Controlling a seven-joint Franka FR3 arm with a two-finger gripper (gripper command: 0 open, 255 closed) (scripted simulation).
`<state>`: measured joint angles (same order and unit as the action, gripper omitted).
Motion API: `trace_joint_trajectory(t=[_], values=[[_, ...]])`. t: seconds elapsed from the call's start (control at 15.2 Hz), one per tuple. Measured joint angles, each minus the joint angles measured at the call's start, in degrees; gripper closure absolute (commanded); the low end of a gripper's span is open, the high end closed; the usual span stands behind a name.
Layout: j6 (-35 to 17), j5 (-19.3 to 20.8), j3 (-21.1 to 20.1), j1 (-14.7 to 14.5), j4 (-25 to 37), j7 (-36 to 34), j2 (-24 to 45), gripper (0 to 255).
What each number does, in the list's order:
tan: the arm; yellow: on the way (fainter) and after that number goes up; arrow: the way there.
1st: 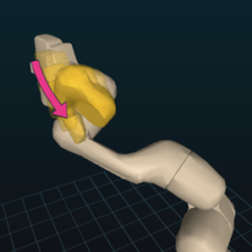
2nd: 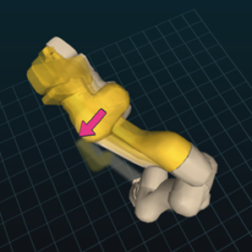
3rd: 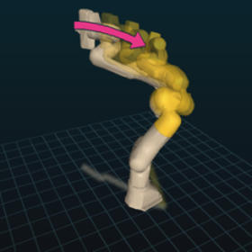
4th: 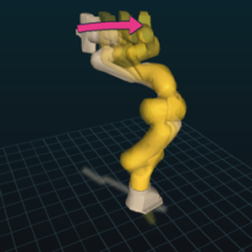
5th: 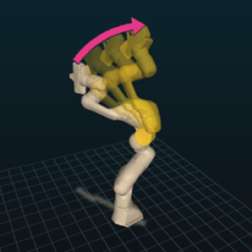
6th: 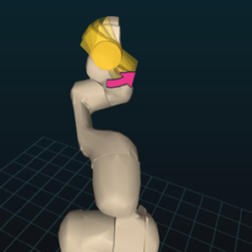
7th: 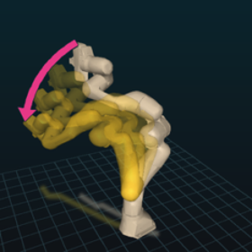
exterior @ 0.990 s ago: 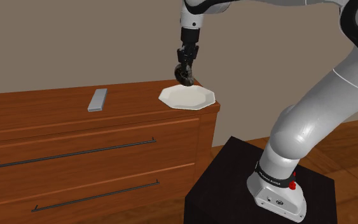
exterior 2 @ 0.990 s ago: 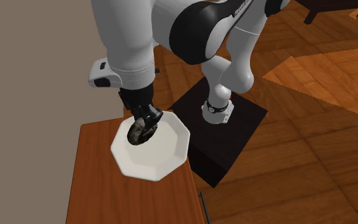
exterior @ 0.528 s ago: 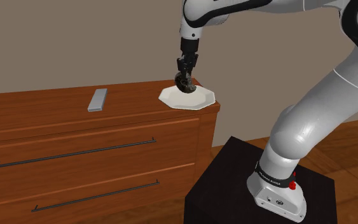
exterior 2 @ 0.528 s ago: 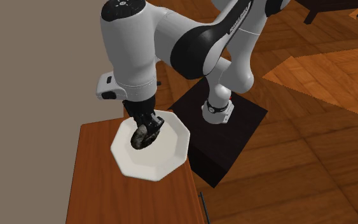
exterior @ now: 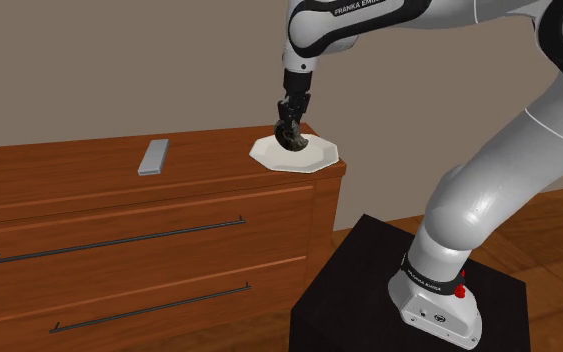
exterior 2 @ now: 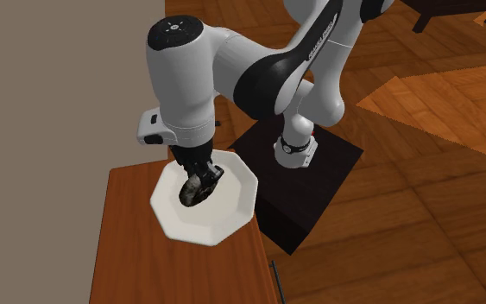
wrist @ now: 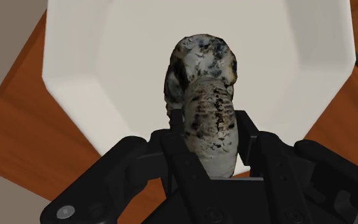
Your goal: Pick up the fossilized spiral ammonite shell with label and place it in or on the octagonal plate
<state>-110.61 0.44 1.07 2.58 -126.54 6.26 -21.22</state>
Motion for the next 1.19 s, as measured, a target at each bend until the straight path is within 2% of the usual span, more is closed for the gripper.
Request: trace_joint_trajectory(t=[0.26,0.33,0.73,0.99,1.19], values=[[-0.15,0.02,0.08,0.06,-0.09,0.12,-0.05,255],[-0.11,0.03,0.08,0.07,-0.11,0.09,-0.04,0],[0.0,0.04,0.06,0.07,-0.48,0.02,0.18,0],[5.64,0.06,0.16,0.13,4.55,0.23,-0.52,0],[7.15,0.03,0.06,0.08,5.98,0.09,-0.53,0]])
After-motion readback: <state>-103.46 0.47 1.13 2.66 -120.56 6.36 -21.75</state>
